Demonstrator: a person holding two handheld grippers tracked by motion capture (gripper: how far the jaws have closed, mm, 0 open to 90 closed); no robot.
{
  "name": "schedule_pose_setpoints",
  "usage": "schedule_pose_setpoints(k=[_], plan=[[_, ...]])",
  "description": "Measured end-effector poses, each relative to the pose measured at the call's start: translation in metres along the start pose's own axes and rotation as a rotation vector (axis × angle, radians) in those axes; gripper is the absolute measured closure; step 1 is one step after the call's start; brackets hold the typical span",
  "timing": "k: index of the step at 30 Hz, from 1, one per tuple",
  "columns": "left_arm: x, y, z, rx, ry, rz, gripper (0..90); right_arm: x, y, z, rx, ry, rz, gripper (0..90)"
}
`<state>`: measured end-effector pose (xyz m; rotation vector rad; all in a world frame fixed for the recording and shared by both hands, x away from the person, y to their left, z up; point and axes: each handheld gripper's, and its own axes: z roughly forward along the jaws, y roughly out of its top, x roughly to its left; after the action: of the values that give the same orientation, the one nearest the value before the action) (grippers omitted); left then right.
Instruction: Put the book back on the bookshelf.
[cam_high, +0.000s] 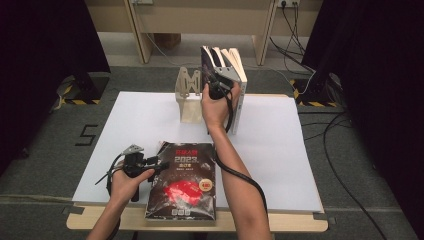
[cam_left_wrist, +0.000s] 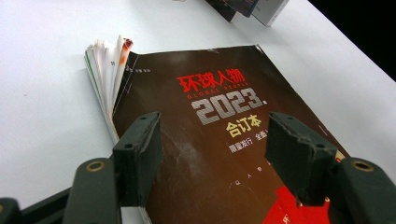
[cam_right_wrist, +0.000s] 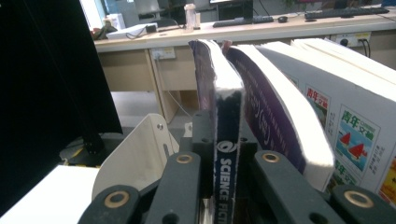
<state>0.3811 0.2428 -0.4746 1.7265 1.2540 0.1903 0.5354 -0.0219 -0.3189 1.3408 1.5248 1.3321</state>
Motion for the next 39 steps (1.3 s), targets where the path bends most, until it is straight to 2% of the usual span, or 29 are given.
schedule_pose_setpoints(k=[14,18,22,30,39], plan=[[0.000,0.000,0.000,-0.002,0.001,0.002,35.8,0.002,-0.002,0.008,-0.010,-0.012,-0.004,84.6],[0.000,0.000,0.000,-0.002,0.000,0.004,35.8,0.001,-0.005,0.010,-0.003,-0.024,-0.011,84.3],[0.000,0.000,0.000,0.004,-0.001,0.007,35.7,-0.001,-0.006,0.009,0.017,-0.015,-0.005,82.9],[-0.003,0.000,0.001,0.004,-0.003,0.008,35.7,-0.005,-0.007,-0.005,0.028,0.012,0.000,78.0],[-0.004,0.000,0.001,0.003,-0.005,0.008,35.7,-0.008,-0.012,-0.022,0.076,0.032,0.011,75.7]])
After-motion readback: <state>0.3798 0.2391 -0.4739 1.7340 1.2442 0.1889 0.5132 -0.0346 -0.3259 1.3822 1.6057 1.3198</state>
